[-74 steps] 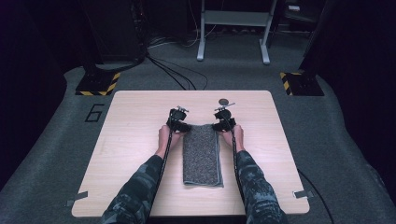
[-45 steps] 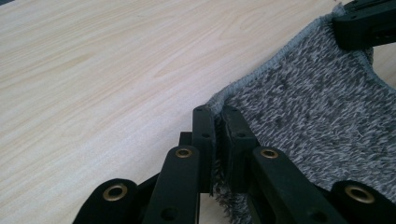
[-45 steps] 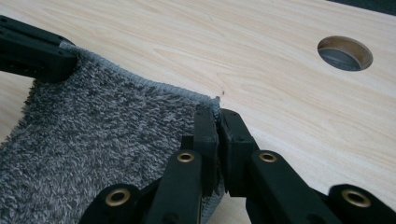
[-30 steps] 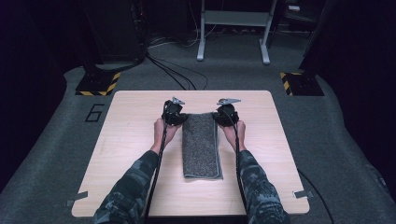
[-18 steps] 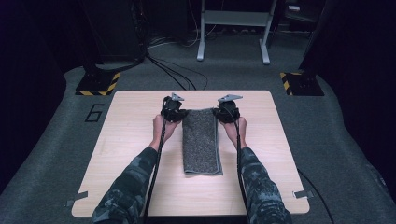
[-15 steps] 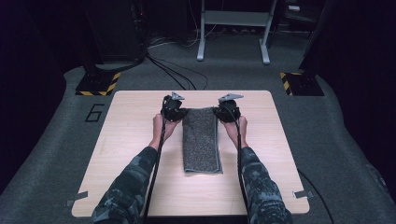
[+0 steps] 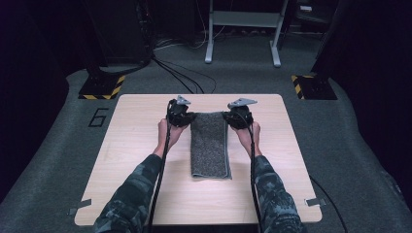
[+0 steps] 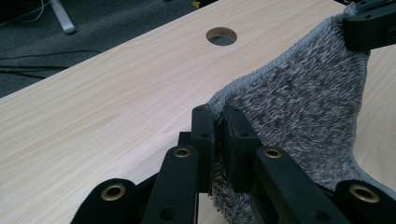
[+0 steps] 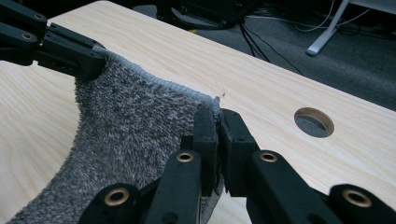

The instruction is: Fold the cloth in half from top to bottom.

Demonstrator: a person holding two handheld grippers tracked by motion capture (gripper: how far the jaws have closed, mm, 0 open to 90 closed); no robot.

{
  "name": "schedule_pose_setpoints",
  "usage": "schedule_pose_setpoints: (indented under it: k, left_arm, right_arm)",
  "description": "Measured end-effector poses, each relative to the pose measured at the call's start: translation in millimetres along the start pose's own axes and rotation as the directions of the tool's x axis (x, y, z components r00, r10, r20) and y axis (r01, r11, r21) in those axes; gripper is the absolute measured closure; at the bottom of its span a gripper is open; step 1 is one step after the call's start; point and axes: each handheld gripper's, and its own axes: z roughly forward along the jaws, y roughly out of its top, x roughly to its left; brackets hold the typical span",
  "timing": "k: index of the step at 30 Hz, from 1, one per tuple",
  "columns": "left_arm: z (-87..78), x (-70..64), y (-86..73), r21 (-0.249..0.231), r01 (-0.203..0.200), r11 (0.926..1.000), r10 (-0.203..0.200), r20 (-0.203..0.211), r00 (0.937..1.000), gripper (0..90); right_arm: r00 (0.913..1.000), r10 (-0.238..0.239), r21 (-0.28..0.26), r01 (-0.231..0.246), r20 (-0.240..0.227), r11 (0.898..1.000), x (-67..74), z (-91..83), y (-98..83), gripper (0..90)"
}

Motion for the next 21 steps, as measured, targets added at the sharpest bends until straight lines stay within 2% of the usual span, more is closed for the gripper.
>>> schedule_pose_setpoints:
  k: [5,6,7,10,21]
  left_arm:
    - [-4.3,-5.1,-2.4,-0.014,-0.002,0.9999,0.002,0.012,0.9999,83.7]
    - [-5.2,-6.0,-3.3,-0.013,-0.009,0.9999,0.010,0.014,0.9999,83.7]
    - [-6.1,-7.3,-4.6,-0.017,-0.008,0.9998,0.008,0.016,0.9998,83.7]
    - [-9.2,-8.6,-7.8,-0.025,-0.009,0.9997,0.010,0.032,0.9994,83.6]
    - [-22.9,-20.4,-19.4,-0.026,-0.025,0.9994,0.026,0.052,0.9983,83.5]
  right_arm:
    - [0.9999,0.006,-0.008,-0.006,-0.014,1.000,0.7,-6.4,-4.0,85.6]
    - [0.9999,-0.006,-0.011,0.006,-0.013,1.000,0.4,-7.5,-4.6,85.6]
    - [0.9998,0.006,-0.009,-0.006,-0.016,1.000,1.7,-9.0,-5.7,85.6]
    - [0.9997,-0.009,-0.016,0.009,-0.023,1.000,2.7,-12.9,-7.9,85.6]
    - [0.9986,-0.020,-0.031,0.018,-0.050,0.999,15.0,-28.7,-18.8,85.5]
